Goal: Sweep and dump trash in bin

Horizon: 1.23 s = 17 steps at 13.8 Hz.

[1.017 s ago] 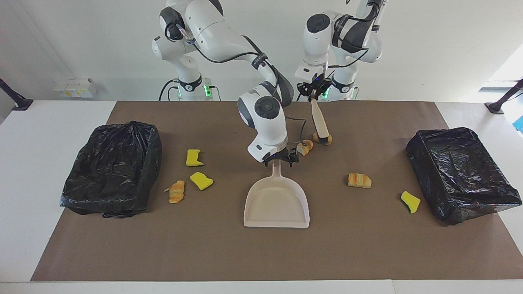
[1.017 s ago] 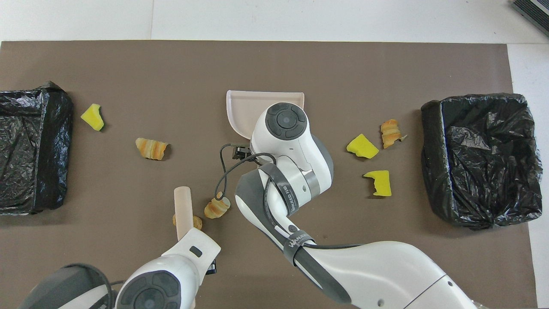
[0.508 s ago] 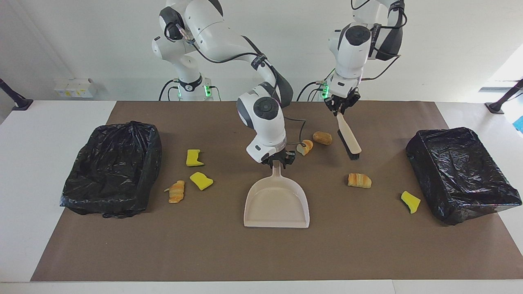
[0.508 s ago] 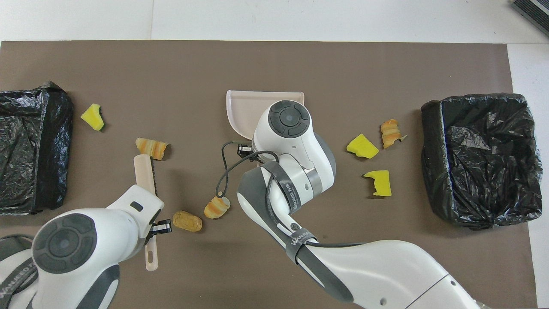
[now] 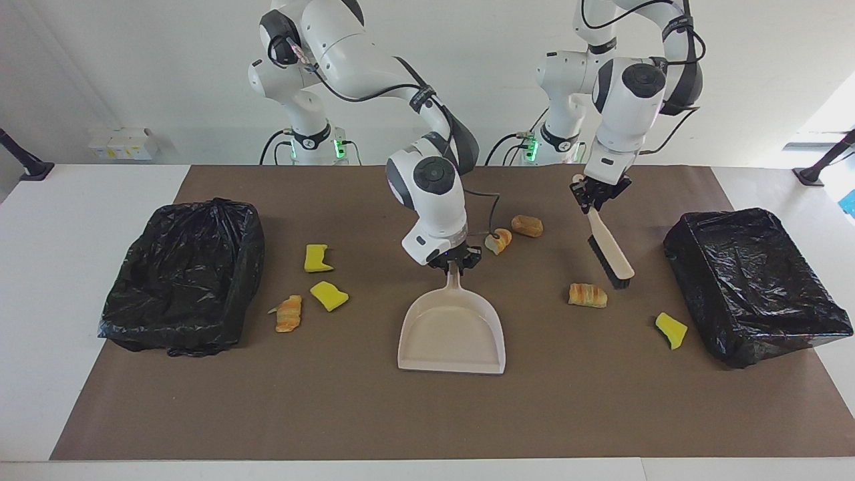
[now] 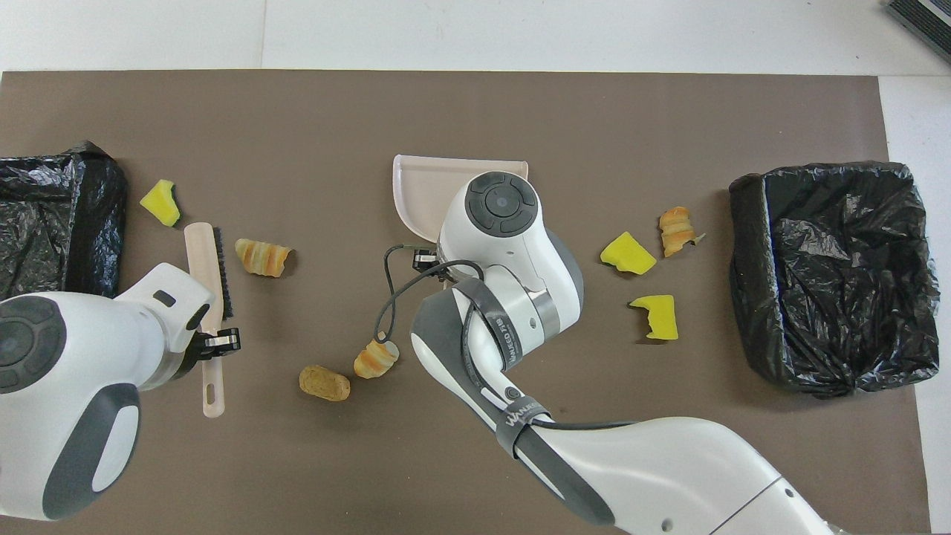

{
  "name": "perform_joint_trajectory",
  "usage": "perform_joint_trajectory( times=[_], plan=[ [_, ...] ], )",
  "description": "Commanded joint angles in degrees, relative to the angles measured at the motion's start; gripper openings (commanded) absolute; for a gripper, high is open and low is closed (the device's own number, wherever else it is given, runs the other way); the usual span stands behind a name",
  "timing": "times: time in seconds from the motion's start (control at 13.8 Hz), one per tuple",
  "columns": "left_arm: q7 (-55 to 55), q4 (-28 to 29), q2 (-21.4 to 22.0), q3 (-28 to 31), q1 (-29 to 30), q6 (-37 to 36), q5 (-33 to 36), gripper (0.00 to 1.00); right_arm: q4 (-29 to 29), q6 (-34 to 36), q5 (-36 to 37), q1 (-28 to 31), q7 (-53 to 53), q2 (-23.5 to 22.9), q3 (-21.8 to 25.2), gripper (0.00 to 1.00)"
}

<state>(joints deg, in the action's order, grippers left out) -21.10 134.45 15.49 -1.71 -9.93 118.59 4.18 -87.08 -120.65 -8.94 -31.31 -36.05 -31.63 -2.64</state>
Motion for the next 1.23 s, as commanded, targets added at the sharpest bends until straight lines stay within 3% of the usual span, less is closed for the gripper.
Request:
perform_joint_trajectory(
  times=[0.0, 0.36, 0.58, 0.87, 1.02, 1.16],
  plan=[
    [3.5, -3.1, -2.5, -0.6, 3.9, 0.7, 0.6, 0.00, -0.2, 1.0, 0.2, 0.5, 0.0, 0.8, -0.3, 0.00],
    [13.8, -5.4, -7.5, -0.6, 10.4, 4.1, 0.6, 0.00, -0.9, 7.4, 0.4, 0.6, 12.4, 4.3, 0.3, 0.00],
    [20.2, -9.4, -13.6, -0.6, 14.7, 9.2, 1.0, 0.00, -5.1, 12.7, 0.7, 3.4, 20.5, 11.6, 0.0, 0.00],
    [21.4, -18.2, -22.3, -0.5, 15.6, 10.3, 7.9, 0.00, -25.0, 12.6, 0.5, 6.9, 38.1, 25.5, 0.0, 0.00],
    [21.5, -19.8, -26.8, -0.6, 16.3, 12.9, 7.9, 0.00, -33.2, 8.5, 0.6, 5.0, 45.7, 30.0, -0.1, 0.00],
    [21.0, -19.8, -27.4, -0.7, 15.8, 13.3, 7.8, 0.00, -40.9, 3.3, 0.5, 3.0, 51.9, 34.7, -0.1, 0.00]
  ],
)
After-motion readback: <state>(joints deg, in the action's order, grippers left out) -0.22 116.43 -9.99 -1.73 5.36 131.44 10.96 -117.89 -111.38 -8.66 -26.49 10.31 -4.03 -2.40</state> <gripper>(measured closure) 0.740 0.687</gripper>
